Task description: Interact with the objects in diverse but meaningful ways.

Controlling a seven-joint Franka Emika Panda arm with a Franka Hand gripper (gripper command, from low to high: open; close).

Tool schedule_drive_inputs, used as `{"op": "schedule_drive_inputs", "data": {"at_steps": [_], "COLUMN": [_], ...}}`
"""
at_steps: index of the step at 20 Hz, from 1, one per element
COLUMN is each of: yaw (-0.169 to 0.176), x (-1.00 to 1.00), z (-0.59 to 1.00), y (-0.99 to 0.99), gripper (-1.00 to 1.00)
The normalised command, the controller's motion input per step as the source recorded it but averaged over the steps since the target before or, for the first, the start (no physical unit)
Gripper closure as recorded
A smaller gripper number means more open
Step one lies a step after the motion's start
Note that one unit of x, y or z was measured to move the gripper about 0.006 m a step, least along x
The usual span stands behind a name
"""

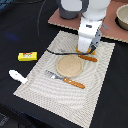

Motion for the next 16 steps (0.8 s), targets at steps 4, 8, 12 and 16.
{"op": "schedule_drive_inputs", "data": {"at_steps": [4,8,12,16], "yaw": [0.015,0.011,0.011,0.021], "x": [0.23,0.24,0.28,0.17], "z": [-0.15,-0.07,-0.04,0.27], "y": [0.08,0.04,0.04,0.06], "gripper": [1.0,1.0,1.0,1.0]}}
